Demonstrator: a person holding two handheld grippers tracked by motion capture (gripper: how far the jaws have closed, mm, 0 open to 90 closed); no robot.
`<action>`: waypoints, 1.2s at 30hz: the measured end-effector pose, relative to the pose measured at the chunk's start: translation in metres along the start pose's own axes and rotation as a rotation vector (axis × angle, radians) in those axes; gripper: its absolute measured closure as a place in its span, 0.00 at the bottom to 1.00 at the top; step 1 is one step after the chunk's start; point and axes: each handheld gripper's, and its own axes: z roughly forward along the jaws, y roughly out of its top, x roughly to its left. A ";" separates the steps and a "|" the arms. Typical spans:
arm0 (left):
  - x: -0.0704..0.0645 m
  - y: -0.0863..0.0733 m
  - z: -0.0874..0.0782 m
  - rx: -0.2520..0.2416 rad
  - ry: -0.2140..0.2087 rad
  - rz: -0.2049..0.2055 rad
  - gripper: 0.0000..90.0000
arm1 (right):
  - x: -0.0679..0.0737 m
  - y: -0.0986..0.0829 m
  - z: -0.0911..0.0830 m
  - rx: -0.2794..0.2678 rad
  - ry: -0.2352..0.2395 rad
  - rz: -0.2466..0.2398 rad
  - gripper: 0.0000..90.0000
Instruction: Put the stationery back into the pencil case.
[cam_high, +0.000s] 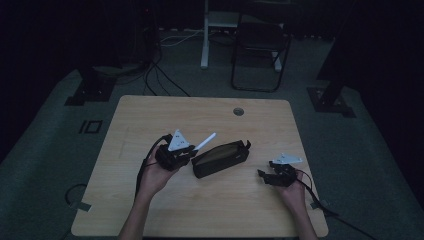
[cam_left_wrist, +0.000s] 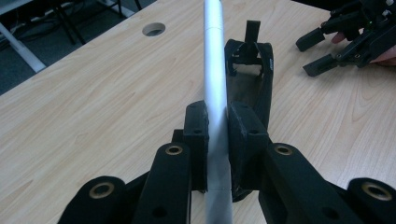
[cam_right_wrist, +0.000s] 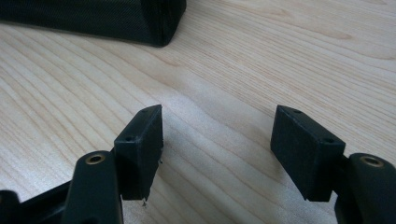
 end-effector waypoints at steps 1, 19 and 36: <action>0.000 0.001 0.000 -0.004 -0.001 0.000 0.88 | 0.000 0.000 0.000 0.000 -0.001 0.000 0.38; -0.005 0.012 0.008 -0.013 -0.019 0.012 0.88 | -0.001 0.000 0.000 0.001 -0.001 0.001 0.38; -0.009 0.019 0.019 -0.018 -0.038 0.017 0.88 | -0.001 0.000 0.000 0.001 -0.002 0.001 0.38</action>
